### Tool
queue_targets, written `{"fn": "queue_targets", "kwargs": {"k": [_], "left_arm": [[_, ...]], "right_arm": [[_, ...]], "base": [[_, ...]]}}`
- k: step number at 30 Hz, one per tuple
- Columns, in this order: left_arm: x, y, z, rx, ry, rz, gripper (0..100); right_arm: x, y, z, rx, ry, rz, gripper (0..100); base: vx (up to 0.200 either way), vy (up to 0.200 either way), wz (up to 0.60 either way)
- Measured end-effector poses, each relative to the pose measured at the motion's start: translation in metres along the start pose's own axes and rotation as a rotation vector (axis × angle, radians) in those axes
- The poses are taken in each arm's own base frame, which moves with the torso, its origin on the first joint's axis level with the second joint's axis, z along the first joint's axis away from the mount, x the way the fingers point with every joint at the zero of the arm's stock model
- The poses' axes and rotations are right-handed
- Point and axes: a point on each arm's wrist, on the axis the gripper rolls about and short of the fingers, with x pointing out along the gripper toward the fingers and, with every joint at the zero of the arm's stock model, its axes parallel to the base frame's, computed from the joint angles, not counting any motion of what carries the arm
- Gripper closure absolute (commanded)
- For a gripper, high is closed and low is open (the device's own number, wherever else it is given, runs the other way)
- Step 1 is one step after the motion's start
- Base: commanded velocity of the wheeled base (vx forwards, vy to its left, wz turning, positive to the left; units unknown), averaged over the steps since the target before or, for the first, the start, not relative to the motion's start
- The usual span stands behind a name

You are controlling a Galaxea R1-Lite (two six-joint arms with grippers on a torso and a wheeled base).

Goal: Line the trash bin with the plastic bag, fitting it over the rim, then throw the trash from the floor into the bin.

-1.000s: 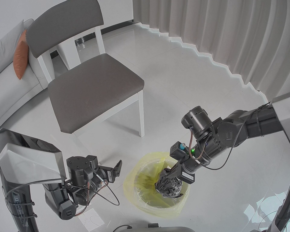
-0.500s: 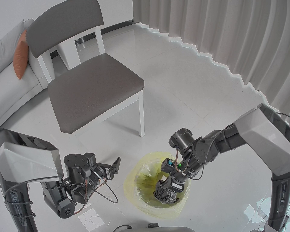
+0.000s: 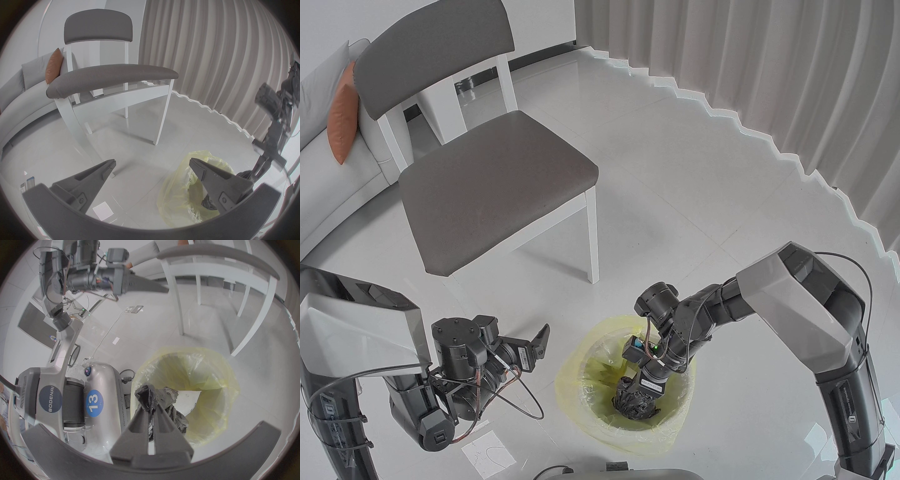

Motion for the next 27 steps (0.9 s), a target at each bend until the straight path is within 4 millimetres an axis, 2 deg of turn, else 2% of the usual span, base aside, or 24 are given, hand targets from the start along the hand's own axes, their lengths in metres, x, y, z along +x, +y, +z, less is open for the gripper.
{"fn": "queue_targets", "kwargs": {"k": [1, 6, 16, 21, 27], "left_arm": [[0.000, 0.000, 0.000, -0.001, 0.000, -0.003, 0], [0.002, 0.000, -0.002, -0.001, 0.005, -0.010, 0], [0.004, 0.000, -0.004, 0.001, 0.014, -0.011, 0], [0.002, -0.001, -0.005, 0.003, 0.018, -0.012, 0], [0.001, 0.000, -0.006, 0.003, 0.024, -0.011, 0]], "right_arm": [[0.002, -0.001, -0.001, 0.007, 0.016, 0.012, 0], [0.002, -0.007, -0.003, 0.024, 0.081, 0.061, 0], [0.003, -0.014, 0.000, 0.019, 0.075, 0.053, 0], [-0.004, -0.007, 0.004, 0.001, 0.058, 0.059, 0], [-0.026, 0.009, 0.018, -0.049, 0.059, -0.006, 0]], "base": [[0.000, 0.000, 0.00], [0.000, 0.000, 0.00], [0.000, 0.000, 0.00], [0.000, 0.000, 0.00], [0.000, 0.000, 0.00]]}}
